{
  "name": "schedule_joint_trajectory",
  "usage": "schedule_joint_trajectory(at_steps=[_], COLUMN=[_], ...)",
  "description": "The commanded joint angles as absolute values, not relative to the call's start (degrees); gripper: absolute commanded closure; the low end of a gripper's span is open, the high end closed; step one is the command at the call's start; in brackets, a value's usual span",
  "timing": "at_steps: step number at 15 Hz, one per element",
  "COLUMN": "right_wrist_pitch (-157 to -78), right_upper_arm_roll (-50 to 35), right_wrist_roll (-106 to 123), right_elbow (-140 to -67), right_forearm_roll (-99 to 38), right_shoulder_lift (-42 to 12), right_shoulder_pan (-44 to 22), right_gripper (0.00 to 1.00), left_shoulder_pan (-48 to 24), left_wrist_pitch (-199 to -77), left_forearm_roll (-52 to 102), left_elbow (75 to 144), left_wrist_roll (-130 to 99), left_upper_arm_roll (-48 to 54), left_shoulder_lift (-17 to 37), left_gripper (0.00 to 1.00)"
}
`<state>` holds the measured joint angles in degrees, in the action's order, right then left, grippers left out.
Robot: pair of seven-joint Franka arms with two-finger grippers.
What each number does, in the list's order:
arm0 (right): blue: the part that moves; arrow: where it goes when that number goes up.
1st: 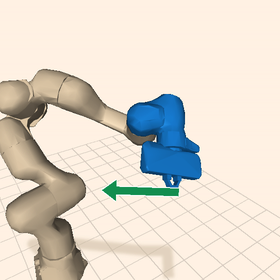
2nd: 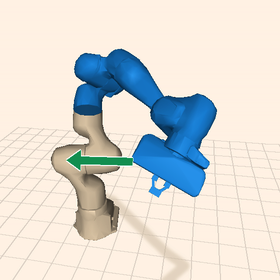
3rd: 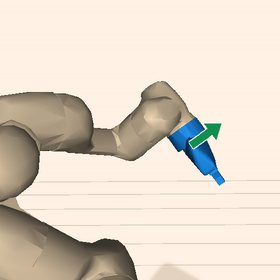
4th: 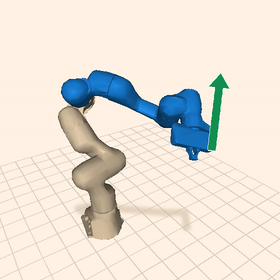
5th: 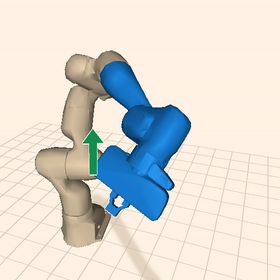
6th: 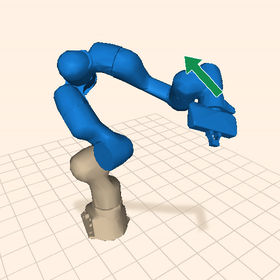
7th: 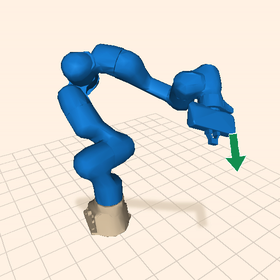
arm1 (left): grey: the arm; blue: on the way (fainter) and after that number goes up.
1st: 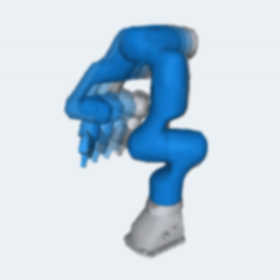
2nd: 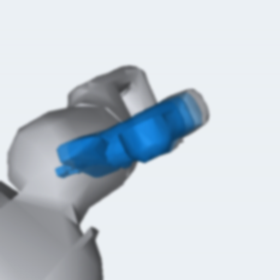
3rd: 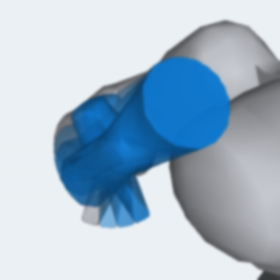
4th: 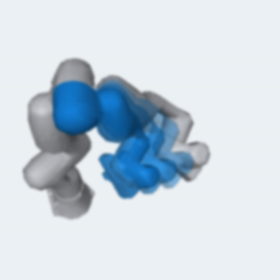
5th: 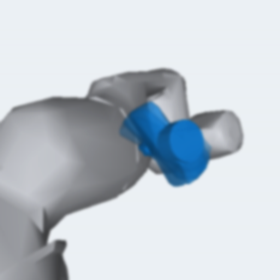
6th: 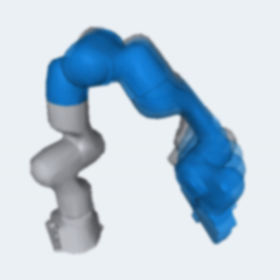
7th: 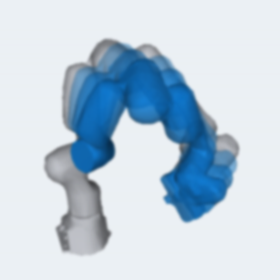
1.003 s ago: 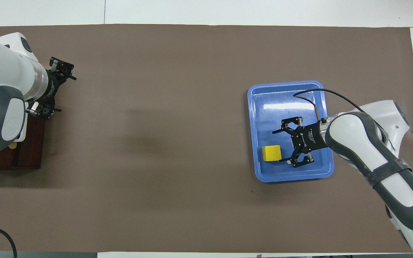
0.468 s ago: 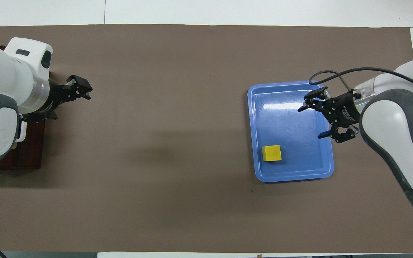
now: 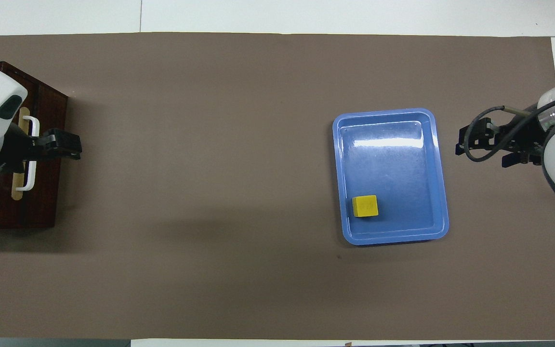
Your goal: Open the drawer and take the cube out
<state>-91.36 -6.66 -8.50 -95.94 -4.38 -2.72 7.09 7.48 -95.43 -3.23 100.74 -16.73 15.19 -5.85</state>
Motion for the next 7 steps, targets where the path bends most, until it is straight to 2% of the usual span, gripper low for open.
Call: schedule_joint_trajectory(at_steps=[1, 4, 5, 7], right_wrist_pitch=[-86.07, -76.06, -74.02, -76.27], right_upper_arm_roll=[-6.42, -5.54, -5.54, -5.36], right_wrist_roll=[-0.81, -0.26, -0.18, -0.09], right_elbow=[-91.78, -85.27, -84.91, -89.36], right_forearm_roll=[-0.28, 0.79, 0.70, 0.70], right_shoulder_lift=[-0.53, -0.26, -0.18, 1.31], right_shoulder_pan=[6.33, 5.01, 5.10, 5.10], right_gripper=[0.00, 0.00, 0.00, 0.00], left_shoulder_pan=[10.63, 10.02, 9.93, 9.50], left_wrist_pitch=[-94.48, -95.10, -95.10, -95.27], left_forearm_roll=[-2.20, -2.20, -2.20, -2.28], left_elbow=[100.82, 100.72, 100.90, 100.64], left_wrist_roll=[-11.60, -11.86, -11.87, -11.87], left_upper_arm_roll=[14.94, 15.20, 15.38, 15.82], left_shoulder_lift=[-6.77, -6.68, -6.85, -6.68], left_gripper=[0.00, 0.00, 0.00, 0.00])
